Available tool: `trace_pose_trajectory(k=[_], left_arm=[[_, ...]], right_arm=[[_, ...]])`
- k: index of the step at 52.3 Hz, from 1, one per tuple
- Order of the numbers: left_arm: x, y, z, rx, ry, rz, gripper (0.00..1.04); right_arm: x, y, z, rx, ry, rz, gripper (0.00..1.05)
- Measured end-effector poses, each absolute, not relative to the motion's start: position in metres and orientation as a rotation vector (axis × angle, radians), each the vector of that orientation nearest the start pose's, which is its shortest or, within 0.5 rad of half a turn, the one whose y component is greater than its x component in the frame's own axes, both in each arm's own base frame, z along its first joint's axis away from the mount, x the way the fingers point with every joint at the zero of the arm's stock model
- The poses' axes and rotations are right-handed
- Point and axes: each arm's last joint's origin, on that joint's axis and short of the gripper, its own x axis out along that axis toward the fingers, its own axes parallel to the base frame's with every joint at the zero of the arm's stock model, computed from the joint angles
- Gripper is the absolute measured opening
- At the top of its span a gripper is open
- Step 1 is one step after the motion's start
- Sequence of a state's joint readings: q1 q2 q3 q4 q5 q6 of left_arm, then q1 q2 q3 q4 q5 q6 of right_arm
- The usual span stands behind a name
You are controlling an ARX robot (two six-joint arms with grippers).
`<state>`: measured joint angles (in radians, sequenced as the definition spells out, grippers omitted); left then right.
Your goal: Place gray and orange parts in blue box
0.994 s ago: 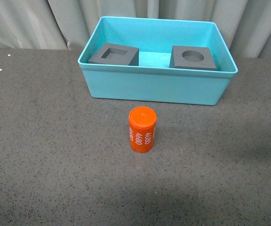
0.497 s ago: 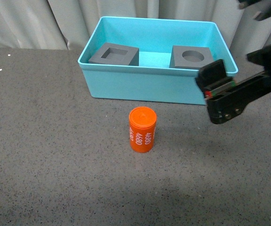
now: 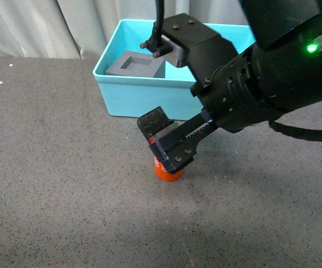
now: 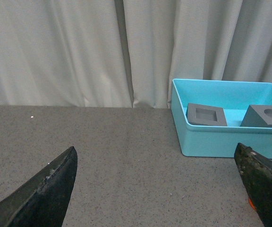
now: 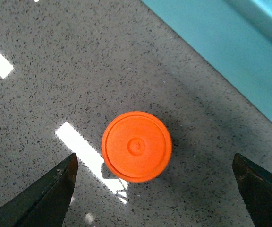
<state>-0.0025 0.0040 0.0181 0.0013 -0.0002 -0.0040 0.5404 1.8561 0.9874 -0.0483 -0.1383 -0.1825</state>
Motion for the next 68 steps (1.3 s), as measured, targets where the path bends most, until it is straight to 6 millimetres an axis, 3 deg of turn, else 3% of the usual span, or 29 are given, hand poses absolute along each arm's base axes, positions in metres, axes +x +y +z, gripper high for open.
trace_pose_trajectory(k=[15, 28, 32, 43, 48, 53, 63, 68], left_arm=[[0.097, 0.0, 0.17, -0.004, -0.015, -0.002, 0.98], [0.097, 0.0, 0.17, -0.004, -0.015, -0.002, 0.98], [0.097, 0.0, 0.17, -0.004, -0.015, -0.002, 0.98], [0.097, 0.0, 0.17, -0.004, -0.015, -0.002, 0.98], [0.097, 0.0, 0.17, -0.004, -0.015, -0.002, 0.98], [0.097, 0.0, 0.169, -0.004, -0.015, -0.002, 0.98], [0.097, 0.0, 0.169, -0.004, -0.015, -0.002, 0.98], [0.097, 0.0, 0.169, -0.004, -0.015, -0.002, 0.98]], right_arm=[[0.317, 0.215, 0.108, -0.372, 0.952, 0.717, 0.95], [0.324, 0.222, 0.088, -0.407, 1.023, 0.678, 0.65], [0.325, 0.223, 0.081, -0.404, 1.042, 0.671, 0.5], [0.325, 0.222, 0.083, -0.396, 1.03, 0.656, 0.45], [0.321, 0.215, 0.096, -0.372, 0.992, 0.657, 0.45], [0.324, 0.201, 0.135, -0.312, 0.887, 0.655, 0.45], [0.349, 0.178, 0.201, -0.215, 0.701, 0.587, 0.45], [0.362, 0.174, 0.215, -0.196, 0.662, 0.557, 0.45]])
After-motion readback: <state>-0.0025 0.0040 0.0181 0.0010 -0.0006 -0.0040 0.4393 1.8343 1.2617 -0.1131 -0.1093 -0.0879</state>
